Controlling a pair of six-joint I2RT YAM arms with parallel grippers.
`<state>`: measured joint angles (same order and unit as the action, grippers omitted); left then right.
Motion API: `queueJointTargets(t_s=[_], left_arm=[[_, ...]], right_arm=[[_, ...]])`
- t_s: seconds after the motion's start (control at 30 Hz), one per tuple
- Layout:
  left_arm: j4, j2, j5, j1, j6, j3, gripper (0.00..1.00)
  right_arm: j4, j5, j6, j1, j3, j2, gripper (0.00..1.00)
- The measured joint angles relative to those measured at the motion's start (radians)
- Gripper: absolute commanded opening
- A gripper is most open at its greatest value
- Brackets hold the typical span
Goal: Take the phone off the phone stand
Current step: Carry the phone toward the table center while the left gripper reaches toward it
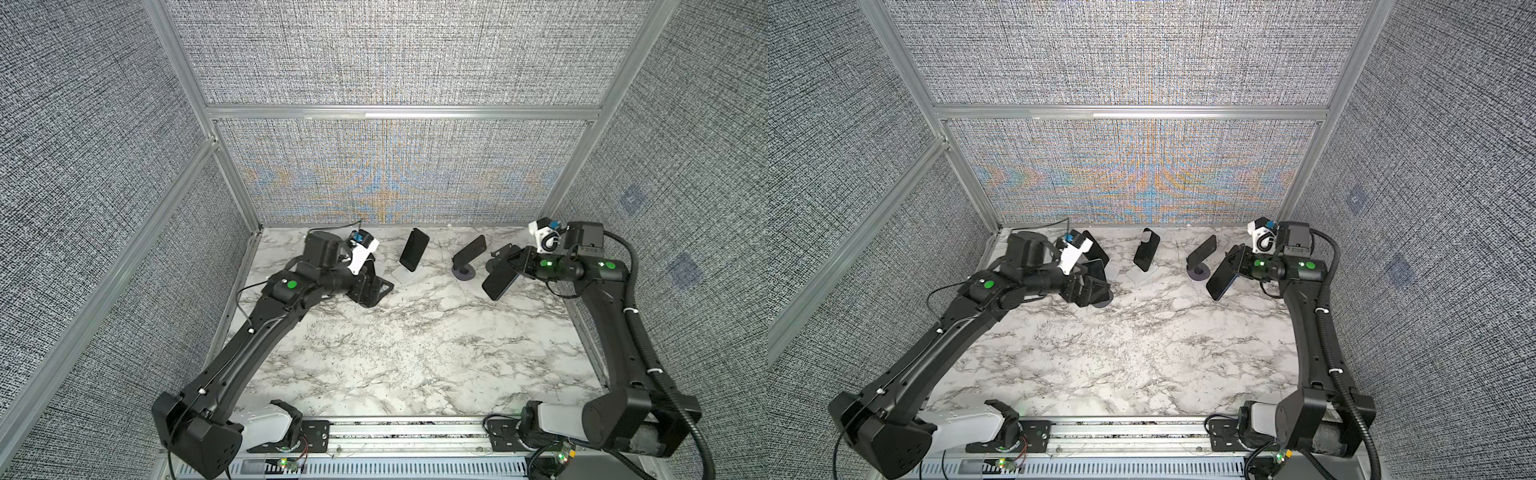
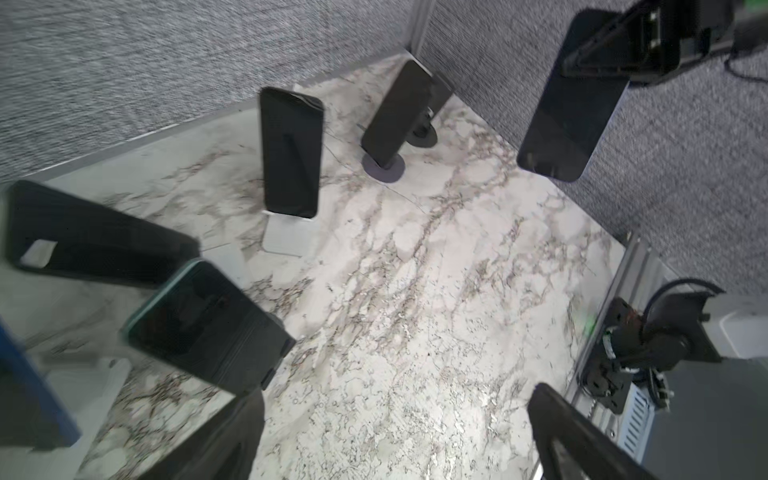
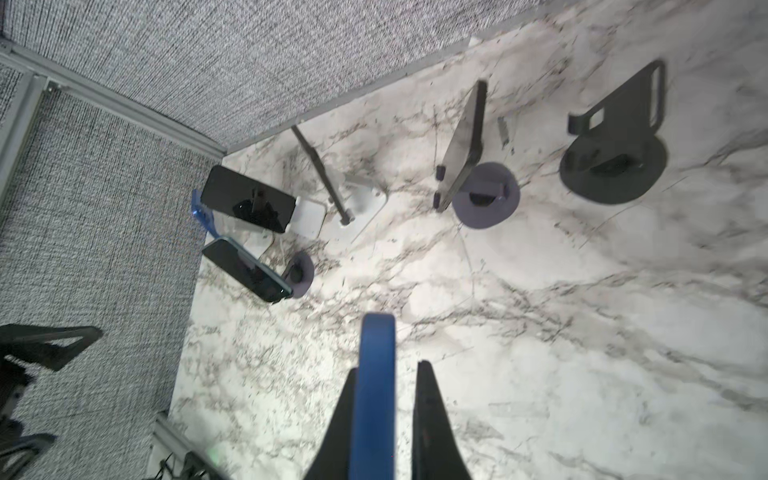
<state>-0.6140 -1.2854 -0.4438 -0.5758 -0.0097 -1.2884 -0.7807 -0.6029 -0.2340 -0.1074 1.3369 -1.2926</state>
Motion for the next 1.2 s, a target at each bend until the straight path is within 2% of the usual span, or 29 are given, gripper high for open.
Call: queueJointTargets(t_s=[0.13,0.33,0.73,0.97,1.2], left_arm=[[0.043,-0.108,0.003,-0.109,0.025,-0.028,0.99],[0.168,-0.266,-0.038,-0.215,-0.008,-0.084,0.99],[0.339,-0.4,-0.119,-0.26,-0.101,-0.091,0.99],[0.351,-0.44,-0.127,-0.28,-0.103,-0.114,0.99],[0.333,-0.492,-0.081,-0.283,-0.102,-0.151,0.99]], right_arm=[[-0.034,-0.006,-0.028,0.086,-0.036,0.023,0.0],[-0.012,0.026,-0.11,0.226,-0.13,0.045,0.0],[0.256,0.076,-0.292,0.343,-0.321,0.126,0.0],[0.355,0.095,-0.341,0.381,-0.337,0.109,0.0],[0.398,0.113,-0.357,0.41,-0.339,0.1,0.0]])
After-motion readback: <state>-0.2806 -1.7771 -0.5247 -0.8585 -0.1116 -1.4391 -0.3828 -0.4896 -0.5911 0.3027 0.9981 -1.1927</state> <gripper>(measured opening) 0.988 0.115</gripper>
